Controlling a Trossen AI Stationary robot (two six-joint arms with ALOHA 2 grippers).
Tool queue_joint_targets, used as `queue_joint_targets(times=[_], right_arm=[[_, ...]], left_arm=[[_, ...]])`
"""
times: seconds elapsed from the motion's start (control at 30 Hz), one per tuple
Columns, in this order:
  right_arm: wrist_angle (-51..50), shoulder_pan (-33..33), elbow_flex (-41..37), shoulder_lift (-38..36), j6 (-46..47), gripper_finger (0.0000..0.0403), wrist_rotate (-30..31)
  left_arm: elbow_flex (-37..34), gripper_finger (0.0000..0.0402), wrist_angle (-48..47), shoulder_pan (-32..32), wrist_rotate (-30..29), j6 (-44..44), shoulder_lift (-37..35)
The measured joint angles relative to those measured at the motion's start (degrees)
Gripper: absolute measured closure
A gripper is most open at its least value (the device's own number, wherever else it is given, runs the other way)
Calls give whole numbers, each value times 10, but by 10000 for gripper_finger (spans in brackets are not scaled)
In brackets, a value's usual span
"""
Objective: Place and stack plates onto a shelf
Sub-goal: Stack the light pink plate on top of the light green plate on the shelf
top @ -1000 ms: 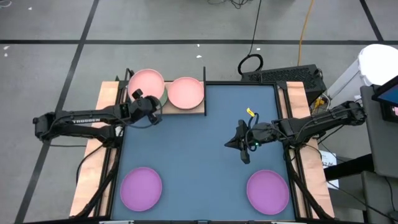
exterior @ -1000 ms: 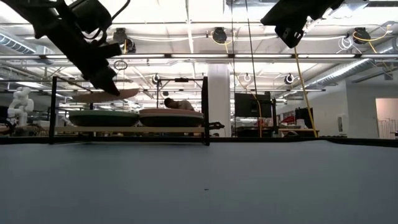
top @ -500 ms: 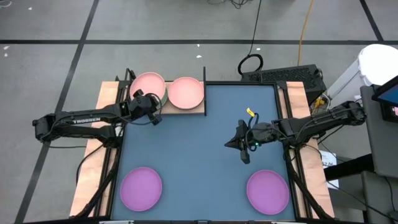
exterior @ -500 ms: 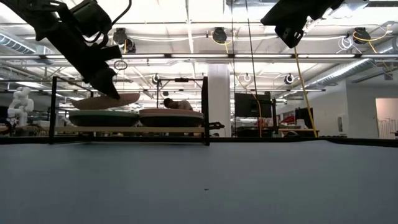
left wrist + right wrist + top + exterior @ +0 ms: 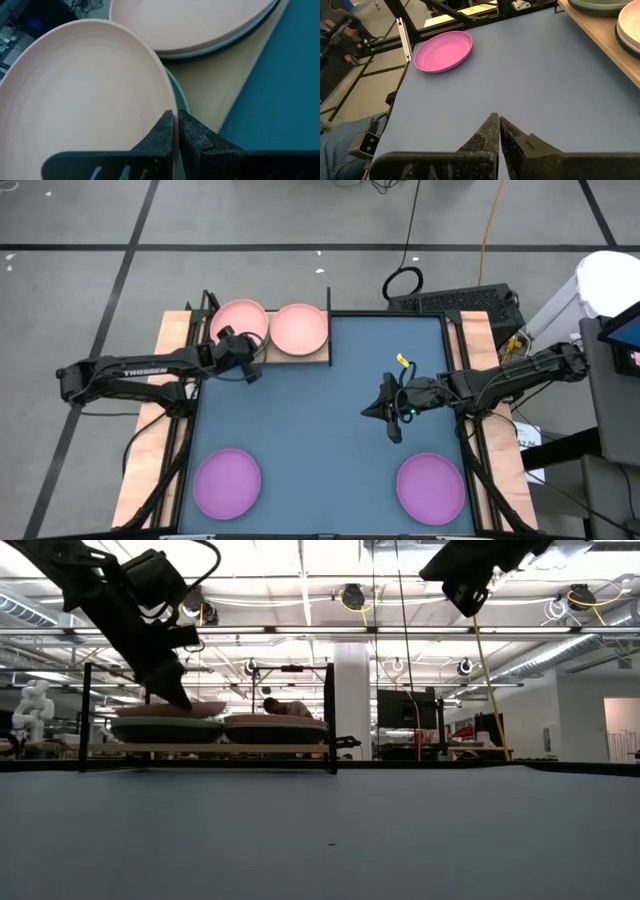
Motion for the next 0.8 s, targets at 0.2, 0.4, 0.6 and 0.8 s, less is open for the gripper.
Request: queue_joint_targets(times=[0.2,0.4,0.6,0.8], right_arm=[[-2,0,0,0,-2,403,0],[-2,0,0,0,-2,403,0],[-2,0,0,0,-2,403,0],[-2,0,0,0,-2,403,0]], left_arm=[[0,389,2,7,-1,2,20],[0,377,3,18,-5,-9,24],[0,340,3,21,-5,-14,24],[0,325,6,21,-5,-17,24]])
